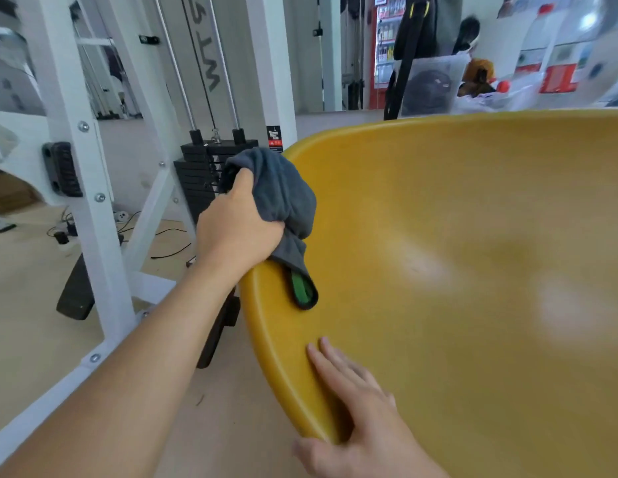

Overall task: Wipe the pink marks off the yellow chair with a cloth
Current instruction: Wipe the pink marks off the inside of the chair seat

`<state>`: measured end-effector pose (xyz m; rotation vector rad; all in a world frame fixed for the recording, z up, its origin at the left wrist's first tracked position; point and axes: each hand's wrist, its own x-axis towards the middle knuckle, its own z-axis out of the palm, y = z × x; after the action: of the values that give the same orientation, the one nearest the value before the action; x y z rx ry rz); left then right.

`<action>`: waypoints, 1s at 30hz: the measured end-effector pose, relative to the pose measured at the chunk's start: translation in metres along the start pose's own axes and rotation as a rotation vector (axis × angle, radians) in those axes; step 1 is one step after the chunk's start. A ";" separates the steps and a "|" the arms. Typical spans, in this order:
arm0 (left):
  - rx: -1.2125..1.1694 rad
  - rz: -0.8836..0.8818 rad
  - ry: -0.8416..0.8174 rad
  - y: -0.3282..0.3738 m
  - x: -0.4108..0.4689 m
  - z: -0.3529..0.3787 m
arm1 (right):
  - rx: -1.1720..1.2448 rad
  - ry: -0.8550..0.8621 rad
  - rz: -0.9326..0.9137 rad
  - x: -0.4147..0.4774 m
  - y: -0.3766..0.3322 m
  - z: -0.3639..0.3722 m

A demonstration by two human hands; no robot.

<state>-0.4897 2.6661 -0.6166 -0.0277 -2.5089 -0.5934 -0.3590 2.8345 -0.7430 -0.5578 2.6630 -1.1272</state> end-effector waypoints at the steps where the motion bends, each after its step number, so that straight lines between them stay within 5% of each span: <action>1: 0.022 0.014 0.024 -0.004 -0.015 -0.011 | -0.009 -0.041 0.001 -0.002 -0.002 0.007; 5: 0.167 0.033 0.073 -0.014 -0.057 -0.046 | 0.081 0.066 0.021 -0.023 -0.009 0.023; 12: 0.225 0.084 0.017 -0.002 -0.021 -0.043 | -0.155 0.170 -0.178 0.011 -0.043 -0.040; 16: 0.120 0.101 -0.058 0.003 0.000 -0.041 | -0.383 0.441 -0.386 0.081 -0.083 -0.085; 20: -0.459 0.052 -0.107 -0.023 -0.013 -0.049 | -0.571 0.207 -0.366 0.140 -0.112 -0.122; 22: -0.662 0.028 0.126 -0.030 -0.022 -0.047 | -0.370 0.109 -0.394 0.150 -0.118 -0.132; 25: -0.622 0.024 0.344 -0.030 -0.022 -0.030 | -0.063 0.224 -0.421 0.165 -0.130 -0.118; 28: -0.625 -0.005 0.297 -0.028 -0.016 -0.020 | -0.245 0.508 -0.627 0.180 -0.131 -0.095; 30: -0.554 0.006 0.198 -0.026 -0.015 -0.024 | -0.287 0.517 -0.723 0.194 -0.120 -0.114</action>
<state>-0.4682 2.6343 -0.6175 -0.1731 -2.0851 -1.2067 -0.5402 2.7516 -0.5843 -1.5685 3.1921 -1.1623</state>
